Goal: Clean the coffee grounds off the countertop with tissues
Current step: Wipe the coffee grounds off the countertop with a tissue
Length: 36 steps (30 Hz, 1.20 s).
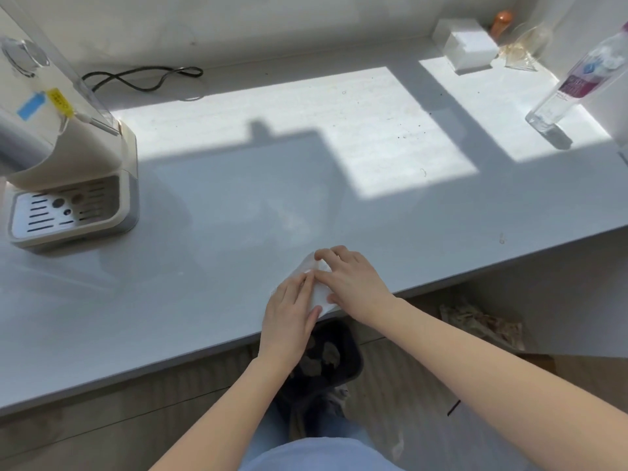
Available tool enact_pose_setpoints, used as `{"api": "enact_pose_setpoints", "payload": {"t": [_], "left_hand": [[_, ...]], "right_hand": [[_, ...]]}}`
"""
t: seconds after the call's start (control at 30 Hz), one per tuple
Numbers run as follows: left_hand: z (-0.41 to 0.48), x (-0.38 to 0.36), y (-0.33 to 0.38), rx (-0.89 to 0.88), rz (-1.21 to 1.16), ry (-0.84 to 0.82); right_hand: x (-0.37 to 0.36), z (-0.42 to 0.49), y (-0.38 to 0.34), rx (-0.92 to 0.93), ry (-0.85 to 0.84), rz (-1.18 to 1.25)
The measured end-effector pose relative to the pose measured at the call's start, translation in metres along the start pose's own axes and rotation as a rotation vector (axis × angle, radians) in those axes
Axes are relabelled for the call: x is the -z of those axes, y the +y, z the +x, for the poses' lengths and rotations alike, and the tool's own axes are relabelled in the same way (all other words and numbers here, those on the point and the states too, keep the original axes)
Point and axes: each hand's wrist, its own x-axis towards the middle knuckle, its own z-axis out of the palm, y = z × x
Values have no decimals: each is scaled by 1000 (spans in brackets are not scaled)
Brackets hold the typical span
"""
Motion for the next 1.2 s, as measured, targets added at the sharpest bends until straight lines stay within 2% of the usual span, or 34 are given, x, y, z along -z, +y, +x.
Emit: {"api": "enact_pose_setpoints", "payload": {"t": [0.17, 0.4, 0.63, 0.87, 1.07, 1.2], "left_hand": [[-5, -1, -3, 64, 16, 6], [-3, -4, -3, 70, 11, 23], [-15, 3, -6, 2, -28, 31], [-26, -1, -3, -6, -56, 85], [-29, -5, -3, -11, -105, 207], [-34, -13, 0, 37, -168, 261]], "right_hand": [[-3, -8, 1, 47, -19, 201], [-12, -5, 5, 89, -45, 73], [-10, -20, -2, 88, -70, 111], [-20, -34, -14, 51, 69, 156], [-27, -37, -21, 9, 324, 227], [-37, -41, -26, -28, 420, 261]]}}
